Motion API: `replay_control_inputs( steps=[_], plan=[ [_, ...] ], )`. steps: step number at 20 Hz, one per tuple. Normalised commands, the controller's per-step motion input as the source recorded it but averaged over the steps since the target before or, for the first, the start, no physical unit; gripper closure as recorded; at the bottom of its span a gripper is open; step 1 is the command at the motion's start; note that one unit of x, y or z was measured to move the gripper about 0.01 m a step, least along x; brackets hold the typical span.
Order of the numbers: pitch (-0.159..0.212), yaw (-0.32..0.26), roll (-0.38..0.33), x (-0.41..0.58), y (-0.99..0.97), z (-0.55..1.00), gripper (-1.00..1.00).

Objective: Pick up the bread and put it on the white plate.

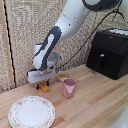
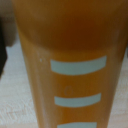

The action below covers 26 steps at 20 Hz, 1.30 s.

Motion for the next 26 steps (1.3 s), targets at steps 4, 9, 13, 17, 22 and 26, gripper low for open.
replay_control_inputs(
  steps=[4,9,13,17,22,26],
  plan=[
    [0.0,0.006,-0.014,-0.001,0.04,0.0,1.0],
    [-0.004,-0.062,0.011,-0.024,0.01,0.6,1.0],
    [0.006,-0.06,0.008,0.0,0.0,1.0,1.0],
    [-0.003,-0.039,0.0,-0.174,0.35,1.0,1.0],
    [-0.001,-0.019,-0.008,-0.305,0.58,0.83,1.0],
    [0.0,-0.023,-0.022,-0.366,0.71,0.58,1.0]
  ],
)
